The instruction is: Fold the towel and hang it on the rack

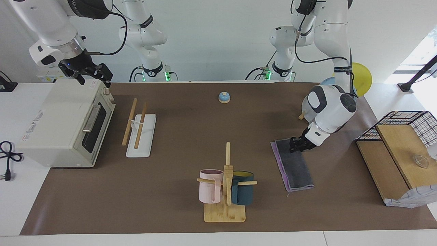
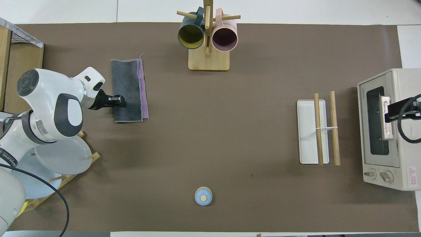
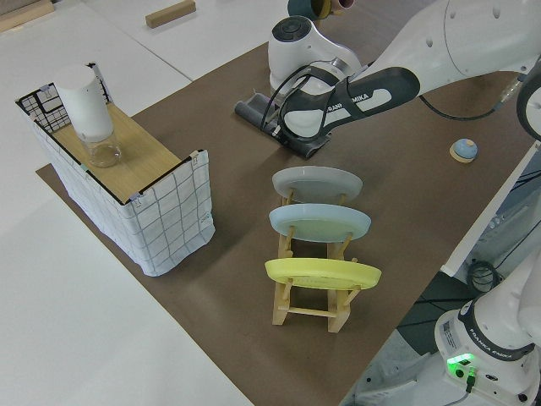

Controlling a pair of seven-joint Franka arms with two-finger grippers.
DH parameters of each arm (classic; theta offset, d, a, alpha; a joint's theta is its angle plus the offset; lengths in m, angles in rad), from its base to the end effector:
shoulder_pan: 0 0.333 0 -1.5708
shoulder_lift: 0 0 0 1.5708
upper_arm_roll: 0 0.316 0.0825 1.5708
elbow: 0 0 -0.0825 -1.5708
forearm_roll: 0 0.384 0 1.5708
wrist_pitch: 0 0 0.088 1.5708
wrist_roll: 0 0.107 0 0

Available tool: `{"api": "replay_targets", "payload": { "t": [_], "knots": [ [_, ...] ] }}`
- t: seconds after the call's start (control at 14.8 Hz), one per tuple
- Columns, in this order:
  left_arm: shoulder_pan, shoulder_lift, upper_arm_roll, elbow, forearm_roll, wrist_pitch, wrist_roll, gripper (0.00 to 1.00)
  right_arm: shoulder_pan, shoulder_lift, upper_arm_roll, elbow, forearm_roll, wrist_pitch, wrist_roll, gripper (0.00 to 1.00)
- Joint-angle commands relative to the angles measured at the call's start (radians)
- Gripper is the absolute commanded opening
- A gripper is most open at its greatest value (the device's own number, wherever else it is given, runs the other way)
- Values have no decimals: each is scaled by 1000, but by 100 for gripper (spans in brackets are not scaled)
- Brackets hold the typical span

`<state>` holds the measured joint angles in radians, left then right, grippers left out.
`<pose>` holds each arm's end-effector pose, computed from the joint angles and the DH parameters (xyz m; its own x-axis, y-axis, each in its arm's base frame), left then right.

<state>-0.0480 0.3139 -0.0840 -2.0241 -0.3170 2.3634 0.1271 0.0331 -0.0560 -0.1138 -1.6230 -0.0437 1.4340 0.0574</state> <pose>0.5954 -0.0814 0.2974 0.9993 -0.0272 0.0267 -0.0330 -0.9683 0.2478 0.5193 -0.0489 0.6192 0.9813 -0.1418 -0.1305 -0.1370 -0.9895 0.0449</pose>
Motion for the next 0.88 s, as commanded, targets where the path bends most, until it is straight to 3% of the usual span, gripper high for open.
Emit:
{"api": "replay_targets", "payload": {
  "t": [0.0,0.07,0.47,0.81],
  "knots": [
    [-6,10,7,1,-20,11,22,8,-10,-10,6,-8,-1,-9,-22,100],
    [-1,10,6,1,-20,8,20,0,-10,-10,6,-8,-2,-9,-22,100],
    [7,7,6,42,-22,-41,-10,0,-10,-10,6,-8,-1,-9,-22,100],
    [13,-25,3,145,-11,-170,-242,0,-12,-10,6,-8,-1,-9,-21,100]
  ]
}}
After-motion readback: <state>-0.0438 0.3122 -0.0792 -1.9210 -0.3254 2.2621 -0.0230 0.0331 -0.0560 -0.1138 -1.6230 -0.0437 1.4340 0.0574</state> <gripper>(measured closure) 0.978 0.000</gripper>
